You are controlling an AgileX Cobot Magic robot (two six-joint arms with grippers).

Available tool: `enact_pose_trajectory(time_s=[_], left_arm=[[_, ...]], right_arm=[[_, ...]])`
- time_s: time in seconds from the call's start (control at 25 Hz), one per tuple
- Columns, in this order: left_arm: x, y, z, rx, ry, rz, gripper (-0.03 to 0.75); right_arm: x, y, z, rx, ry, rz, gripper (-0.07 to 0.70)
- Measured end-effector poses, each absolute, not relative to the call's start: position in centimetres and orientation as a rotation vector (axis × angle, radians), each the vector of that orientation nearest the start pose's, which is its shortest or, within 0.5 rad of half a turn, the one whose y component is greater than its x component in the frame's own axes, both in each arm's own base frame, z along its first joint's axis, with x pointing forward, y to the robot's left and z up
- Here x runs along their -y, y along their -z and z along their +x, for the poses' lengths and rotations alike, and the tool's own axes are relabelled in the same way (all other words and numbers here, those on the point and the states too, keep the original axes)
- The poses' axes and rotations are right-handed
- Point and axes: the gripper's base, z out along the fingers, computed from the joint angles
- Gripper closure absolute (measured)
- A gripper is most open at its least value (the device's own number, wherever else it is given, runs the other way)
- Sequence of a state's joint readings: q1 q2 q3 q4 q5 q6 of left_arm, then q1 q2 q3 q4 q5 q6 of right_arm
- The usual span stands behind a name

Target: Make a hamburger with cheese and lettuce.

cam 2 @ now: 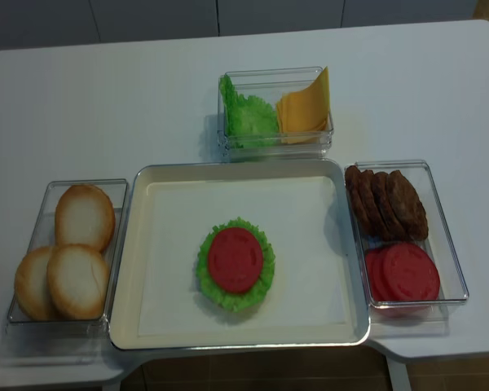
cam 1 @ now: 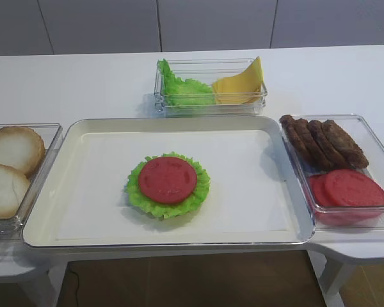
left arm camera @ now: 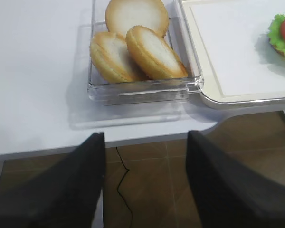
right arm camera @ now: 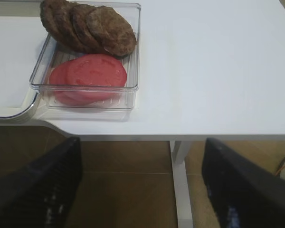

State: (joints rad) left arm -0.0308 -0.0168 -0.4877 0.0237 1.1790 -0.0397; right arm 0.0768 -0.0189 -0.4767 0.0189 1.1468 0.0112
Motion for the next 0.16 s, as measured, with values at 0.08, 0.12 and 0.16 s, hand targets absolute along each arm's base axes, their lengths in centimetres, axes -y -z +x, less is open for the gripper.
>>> enact_pose_trajectory(time_s=[0.08, 0.12, 0.16], left_arm=[[-0.23, -26.45, -1.14, -2.158, 0.012, -0.013, 0.314], [-0.23, -26.45, -1.14, -2.158, 0.012, -0.013, 0.314], [-0.23, -26.45, -1.14, -2.158, 0.012, -0.013, 0.314]], right_arm=[[-0.09, -26.39, -0.91, -2.134, -0.075, -0.072, 0.024], [-0.09, -26.39, -0.91, -2.134, -0.075, -0.072, 0.028], [-0.09, -26.39, -0.91, -2.134, -0.075, -0.072, 0.032]])
